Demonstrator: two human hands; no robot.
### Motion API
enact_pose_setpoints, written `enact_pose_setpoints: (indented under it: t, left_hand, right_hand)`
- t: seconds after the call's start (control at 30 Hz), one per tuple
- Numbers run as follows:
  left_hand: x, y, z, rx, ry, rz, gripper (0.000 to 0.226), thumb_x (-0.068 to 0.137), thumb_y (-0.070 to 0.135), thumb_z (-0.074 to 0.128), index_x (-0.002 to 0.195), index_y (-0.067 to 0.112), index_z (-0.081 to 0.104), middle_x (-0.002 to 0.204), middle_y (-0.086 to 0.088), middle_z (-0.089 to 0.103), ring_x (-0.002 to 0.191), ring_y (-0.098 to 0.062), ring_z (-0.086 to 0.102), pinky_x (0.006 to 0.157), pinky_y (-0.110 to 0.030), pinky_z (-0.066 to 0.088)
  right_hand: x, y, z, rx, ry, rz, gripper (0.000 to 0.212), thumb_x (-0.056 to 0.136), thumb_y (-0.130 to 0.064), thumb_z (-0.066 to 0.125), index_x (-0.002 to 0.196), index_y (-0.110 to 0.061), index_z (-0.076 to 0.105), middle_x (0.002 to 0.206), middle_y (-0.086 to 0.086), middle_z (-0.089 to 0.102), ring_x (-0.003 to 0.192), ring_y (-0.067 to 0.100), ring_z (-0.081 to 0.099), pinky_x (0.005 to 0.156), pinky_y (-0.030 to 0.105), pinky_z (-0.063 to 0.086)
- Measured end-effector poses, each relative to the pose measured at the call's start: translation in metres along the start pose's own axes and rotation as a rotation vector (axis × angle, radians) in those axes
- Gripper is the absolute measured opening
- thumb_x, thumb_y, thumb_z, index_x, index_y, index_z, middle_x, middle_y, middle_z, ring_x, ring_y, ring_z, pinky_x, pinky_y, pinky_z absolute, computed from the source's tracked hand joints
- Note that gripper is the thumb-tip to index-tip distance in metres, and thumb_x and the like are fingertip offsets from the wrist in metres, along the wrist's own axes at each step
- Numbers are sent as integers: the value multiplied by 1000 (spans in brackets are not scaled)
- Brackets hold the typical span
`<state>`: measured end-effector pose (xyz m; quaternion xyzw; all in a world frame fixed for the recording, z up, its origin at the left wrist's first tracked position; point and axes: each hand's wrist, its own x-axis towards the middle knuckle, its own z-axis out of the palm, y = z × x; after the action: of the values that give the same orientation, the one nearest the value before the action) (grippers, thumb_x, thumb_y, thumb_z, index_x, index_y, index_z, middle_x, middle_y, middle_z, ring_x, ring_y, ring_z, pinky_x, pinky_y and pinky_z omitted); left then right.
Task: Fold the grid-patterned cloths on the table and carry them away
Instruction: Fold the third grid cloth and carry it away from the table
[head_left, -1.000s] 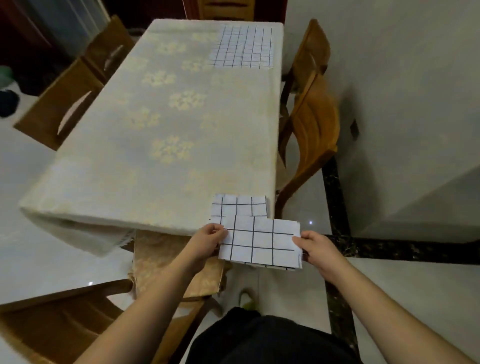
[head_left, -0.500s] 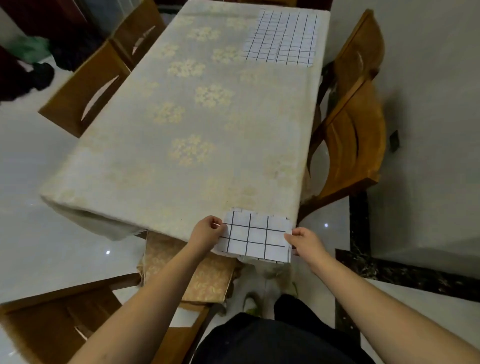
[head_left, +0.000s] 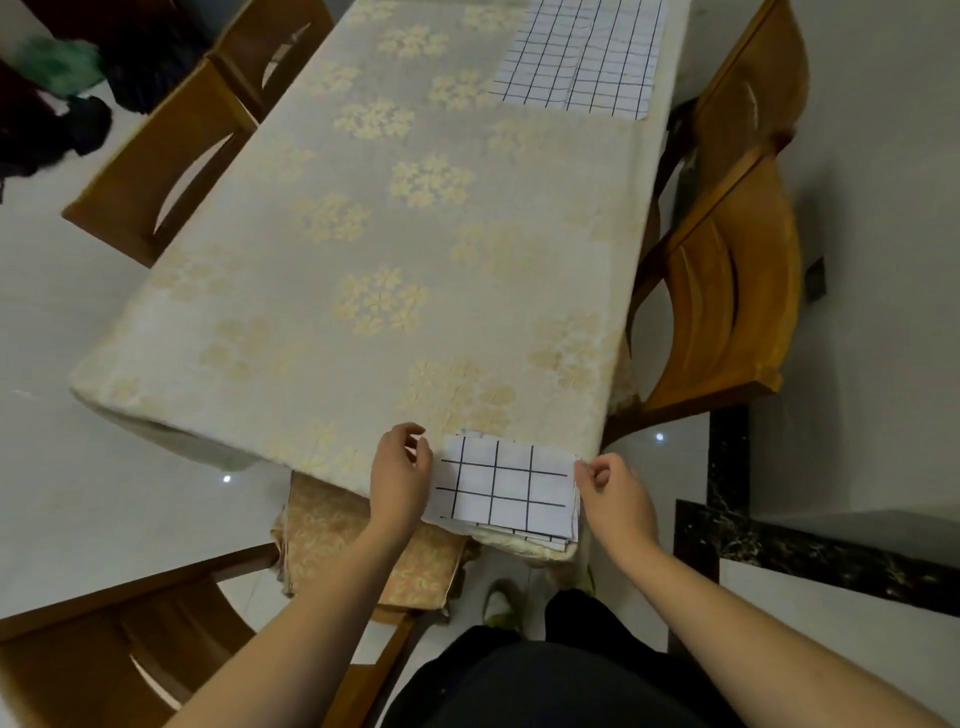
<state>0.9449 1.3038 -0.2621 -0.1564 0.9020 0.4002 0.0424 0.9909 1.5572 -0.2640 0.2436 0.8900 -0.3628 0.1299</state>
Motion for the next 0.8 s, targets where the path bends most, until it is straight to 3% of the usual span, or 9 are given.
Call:
enact_pose_setpoints:
  t: [0.1, 0.2, 0.27, 0.37, 0.57, 0.8]
  left_hand:
    - [-10, 6, 6, 149, 52, 375, 24, 93, 15, 55, 117, 15, 59, 110, -1, 58, 98, -16, 56, 82, -30, 45]
    - [-23, 3, 31, 405, -66, 642, 38, 91, 19, 56, 128, 12, 55, 133, -8, 54, 122, -22, 50, 100, -36, 42]
    - [-31, -7, 52, 532, -162, 660, 49, 97, 27, 45, 143, 10, 42, 152, -10, 38, 143, -24, 31, 114, -41, 31]
    - [-29, -24, 66, 623, -235, 567, 57, 103, 39, 32, 152, 10, 26, 160, -7, 18, 149, -21, 11, 119, -41, 15]
    - [-12, -37, 59, 712, -342, 614, 63, 102, 52, 15, 155, 18, 14, 162, -1, 8, 150, -18, 5, 119, -39, 7]
    - [-2, -39, 58, 724, -378, 616, 66, 100, 57, 21, 155, 25, 4, 163, -3, -5, 149, -21, -9, 120, -42, 0]
  right_hand:
    - [-3, -1, 12, -123, 99, -291, 32, 95, -41, 49, 119, -20, 53, 115, -4, 53, 104, 14, 50, 87, 32, 45]
    - [-4, -15, 32, -250, 117, -544, 42, 96, -36, 39, 131, -16, 52, 131, 2, 54, 120, 21, 50, 100, 39, 43]
    - [-4, -27, 48, -324, 104, -615, 49, 96, -33, 31, 138, -12, 47, 141, 5, 50, 130, 22, 46, 110, 37, 36]
    - [-2, -33, 67, -457, -16, -591, 53, 95, -30, 30, 142, -10, 41, 149, 6, 42, 136, 20, 41, 113, 31, 20]
    - [4, -4, 80, -637, -120, -486, 67, 99, -52, 7, 151, -12, 23, 158, 3, 23, 145, 15, 21, 116, 34, 10]
    - [5, -6, 83, -678, -95, -443, 68, 99, -54, 8, 152, -14, 18, 160, 6, 16, 147, 19, 13, 117, 41, 13]
